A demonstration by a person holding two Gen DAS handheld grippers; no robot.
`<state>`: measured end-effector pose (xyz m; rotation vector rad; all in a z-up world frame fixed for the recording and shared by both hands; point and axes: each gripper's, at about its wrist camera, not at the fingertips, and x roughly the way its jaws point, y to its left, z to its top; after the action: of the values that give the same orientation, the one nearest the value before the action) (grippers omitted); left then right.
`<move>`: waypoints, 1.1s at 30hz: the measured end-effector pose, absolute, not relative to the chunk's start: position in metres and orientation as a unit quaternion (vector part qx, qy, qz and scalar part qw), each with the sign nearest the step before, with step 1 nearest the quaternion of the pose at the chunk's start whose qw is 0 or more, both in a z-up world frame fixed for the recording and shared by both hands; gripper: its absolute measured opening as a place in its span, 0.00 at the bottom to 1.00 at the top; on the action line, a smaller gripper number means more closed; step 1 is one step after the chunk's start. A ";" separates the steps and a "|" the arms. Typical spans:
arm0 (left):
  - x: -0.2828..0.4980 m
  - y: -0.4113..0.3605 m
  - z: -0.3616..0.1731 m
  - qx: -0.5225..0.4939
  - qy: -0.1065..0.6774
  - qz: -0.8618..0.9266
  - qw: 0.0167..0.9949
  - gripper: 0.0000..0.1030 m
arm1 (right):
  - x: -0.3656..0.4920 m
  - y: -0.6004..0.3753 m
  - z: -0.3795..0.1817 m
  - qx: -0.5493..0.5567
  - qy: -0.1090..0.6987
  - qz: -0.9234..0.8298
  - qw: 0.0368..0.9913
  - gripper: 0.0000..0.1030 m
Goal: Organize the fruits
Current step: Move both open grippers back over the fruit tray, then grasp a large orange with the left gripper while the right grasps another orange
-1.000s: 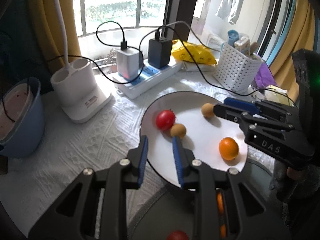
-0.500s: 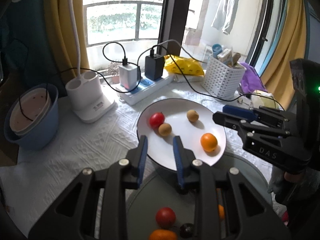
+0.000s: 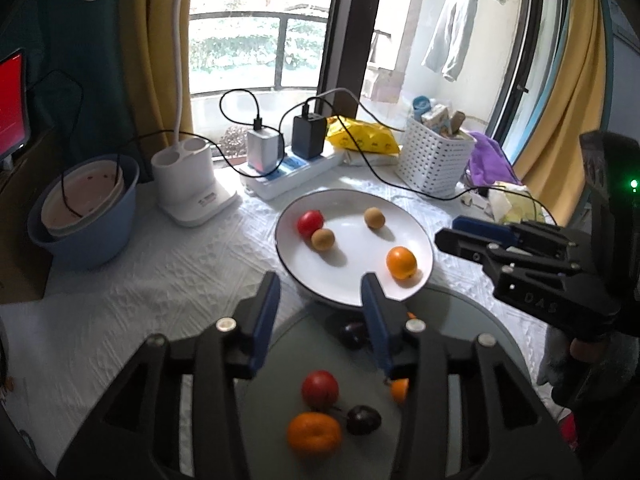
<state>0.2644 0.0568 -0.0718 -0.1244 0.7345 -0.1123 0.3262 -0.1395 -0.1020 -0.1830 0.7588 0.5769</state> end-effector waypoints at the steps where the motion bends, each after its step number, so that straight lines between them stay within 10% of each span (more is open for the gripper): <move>1: 0.262 0.056 -0.071 -0.060 0.356 -0.055 0.931 0.42 | 0.324 -0.140 -0.103 -0.087 0.365 0.278 0.884 0.29; 33: 0.196 0.053 -0.130 -0.082 0.389 -0.045 0.917 0.43 | 0.256 -0.144 -0.142 -0.090 0.401 0.311 0.857 0.34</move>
<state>0.1959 0.0528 -0.1299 -0.1681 0.7999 -0.0925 0.2560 -0.1436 -0.1422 -0.1882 0.8428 0.6524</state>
